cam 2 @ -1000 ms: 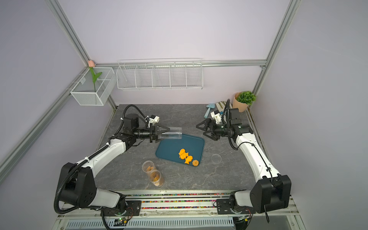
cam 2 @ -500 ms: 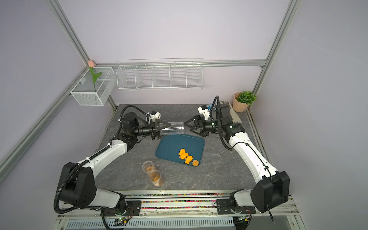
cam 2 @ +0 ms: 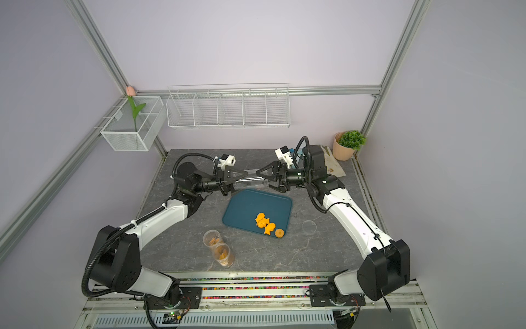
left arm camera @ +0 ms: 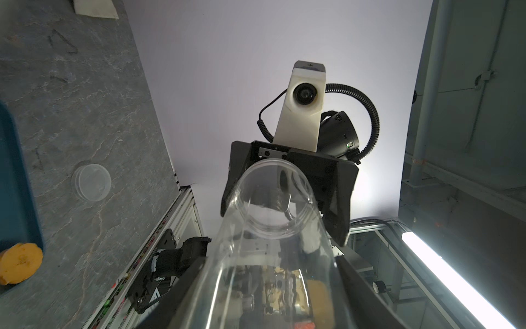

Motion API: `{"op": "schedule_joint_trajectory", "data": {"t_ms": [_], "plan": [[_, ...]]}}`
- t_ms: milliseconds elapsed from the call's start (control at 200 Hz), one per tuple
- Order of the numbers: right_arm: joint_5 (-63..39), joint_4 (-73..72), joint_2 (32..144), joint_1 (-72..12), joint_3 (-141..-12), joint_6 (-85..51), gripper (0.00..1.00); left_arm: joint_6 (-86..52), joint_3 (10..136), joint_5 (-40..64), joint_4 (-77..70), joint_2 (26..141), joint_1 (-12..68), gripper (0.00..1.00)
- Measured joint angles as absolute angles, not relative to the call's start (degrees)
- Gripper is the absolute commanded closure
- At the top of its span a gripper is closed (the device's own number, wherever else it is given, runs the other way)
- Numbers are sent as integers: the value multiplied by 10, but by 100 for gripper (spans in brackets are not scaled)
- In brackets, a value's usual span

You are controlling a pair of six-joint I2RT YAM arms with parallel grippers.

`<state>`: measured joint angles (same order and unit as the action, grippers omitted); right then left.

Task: Pour the cookies out of the jar
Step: Place the jar at the center of the board.

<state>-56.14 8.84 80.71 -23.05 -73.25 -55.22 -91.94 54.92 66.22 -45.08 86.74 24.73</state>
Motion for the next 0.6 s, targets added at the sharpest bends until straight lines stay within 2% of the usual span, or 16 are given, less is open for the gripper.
{"op": "schedule_joint_trajectory", "data": {"t_ms": [125, 310, 450, 600], "plan": [[-570, 78, 807, -231, -733, -563, 0, -957, 548, 660, -504, 886, 249, 35], [-578, 93, 808, -232, -733, -561, 12, -964, 544, 660, -512, 886, 251, 35], [-586, 105, 814, -232, -735, -561, 13, -964, 544, 659, -512, 886, 253, 35], [-593, 116, 817, -233, -738, -561, 20, -964, 544, 659, -511, 886, 261, 35]]}}
